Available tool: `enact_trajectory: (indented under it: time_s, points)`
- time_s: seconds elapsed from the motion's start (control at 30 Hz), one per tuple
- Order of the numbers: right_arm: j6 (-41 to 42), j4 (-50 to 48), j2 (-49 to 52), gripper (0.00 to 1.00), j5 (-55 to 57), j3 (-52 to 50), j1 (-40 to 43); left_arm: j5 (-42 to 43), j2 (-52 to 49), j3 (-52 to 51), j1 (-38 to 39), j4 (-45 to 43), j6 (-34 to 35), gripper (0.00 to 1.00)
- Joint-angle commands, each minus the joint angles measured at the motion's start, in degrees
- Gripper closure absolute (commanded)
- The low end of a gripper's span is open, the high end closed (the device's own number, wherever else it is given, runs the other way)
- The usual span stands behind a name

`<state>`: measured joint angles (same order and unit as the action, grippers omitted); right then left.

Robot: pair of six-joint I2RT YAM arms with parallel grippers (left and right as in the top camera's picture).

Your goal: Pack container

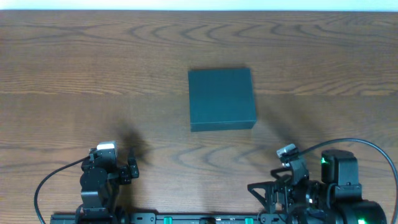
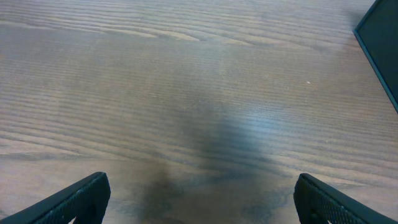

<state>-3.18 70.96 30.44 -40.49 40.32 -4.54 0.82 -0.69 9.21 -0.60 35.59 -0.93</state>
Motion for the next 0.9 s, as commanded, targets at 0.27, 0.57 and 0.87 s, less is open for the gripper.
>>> enact_trajectory:
  time_s: [0.27, 0.57, 0.87]
  points:
    - [-4.81, -22.16, -13.57, 0.01, 17.73, -11.96, -9.99, -1.42, 0.44, -0.42, -0.13, 0.35, -0.37, 0.05]
    - [-6.19, -27.12, -24.13, 0.01, 22.75, -26.53, -12.90, -1.42, 0.44, -0.42, -0.13, 0.35, -0.37, 0.05]
    - [-6.10, -27.45, -30.16, 0.01, 24.20, -30.49, -13.90, -1.42, 0.44, -0.42, -0.13, 0.35, -0.39, 0.05]
